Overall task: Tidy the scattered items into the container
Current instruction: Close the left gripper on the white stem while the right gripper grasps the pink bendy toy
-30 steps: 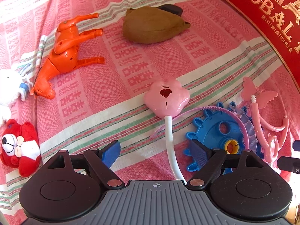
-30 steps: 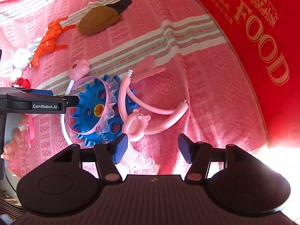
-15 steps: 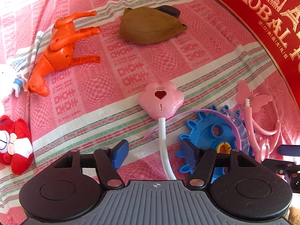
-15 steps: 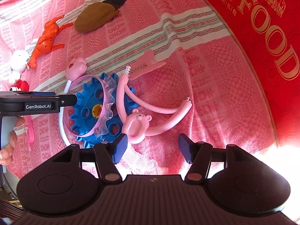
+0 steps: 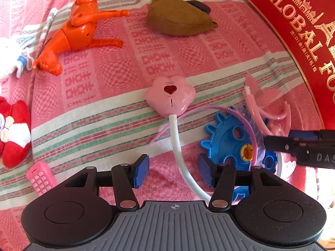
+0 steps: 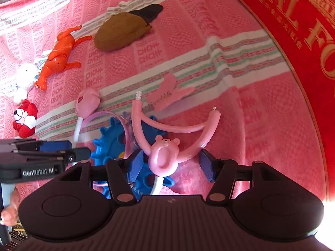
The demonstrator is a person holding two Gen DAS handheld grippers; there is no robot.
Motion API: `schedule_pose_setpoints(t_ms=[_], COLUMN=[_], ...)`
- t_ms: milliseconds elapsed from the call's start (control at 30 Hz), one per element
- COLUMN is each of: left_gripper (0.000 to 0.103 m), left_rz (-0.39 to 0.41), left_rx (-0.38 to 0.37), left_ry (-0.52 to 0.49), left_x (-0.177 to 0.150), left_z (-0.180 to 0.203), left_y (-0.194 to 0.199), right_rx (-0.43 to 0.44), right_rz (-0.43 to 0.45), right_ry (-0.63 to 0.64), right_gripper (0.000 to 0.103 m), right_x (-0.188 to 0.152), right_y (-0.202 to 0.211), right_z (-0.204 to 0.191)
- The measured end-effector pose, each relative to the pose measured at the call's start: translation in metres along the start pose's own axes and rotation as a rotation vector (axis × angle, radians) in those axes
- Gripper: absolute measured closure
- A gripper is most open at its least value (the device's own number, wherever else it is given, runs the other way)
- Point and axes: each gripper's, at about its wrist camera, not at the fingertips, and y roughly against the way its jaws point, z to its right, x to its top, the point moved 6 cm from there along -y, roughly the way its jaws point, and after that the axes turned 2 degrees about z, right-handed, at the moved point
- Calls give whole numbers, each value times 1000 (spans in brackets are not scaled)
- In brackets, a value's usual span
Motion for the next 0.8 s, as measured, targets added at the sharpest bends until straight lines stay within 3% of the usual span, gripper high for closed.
schedule_pose_setpoints(t_ms=[200, 367, 533, 600, 667, 767, 800], left_gripper=[35, 33, 26, 24, 27, 37, 47], left_rz=[-6, 7, 11, 15, 24, 40, 44], left_rx=[7, 38, 44, 55, 79, 108, 109], left_ry=[77, 65, 55, 30, -2, -20, -19], left_x=[-3, 4, 17, 21, 24, 25, 25], left_z=[-18, -19, -16, -12, -6, -4, -5], left_y=[6, 7, -1, -5, -7, -7, -6], right_rx=[56, 24, -3, -23, -27, -7, -10], right_rz=[35, 47, 43, 38, 26, 5, 2], right_ry=[-10, -63, -114, -101, -85, -67, -59], right_gripper=[36, 25, 25, 31, 48, 49, 49], right_x=[21, 25, 18, 14, 9, 2, 0], right_y=[-7, -1, 12, 17, 20, 20, 20], right_z=[-9, 6, 23, 25, 25, 21, 19])
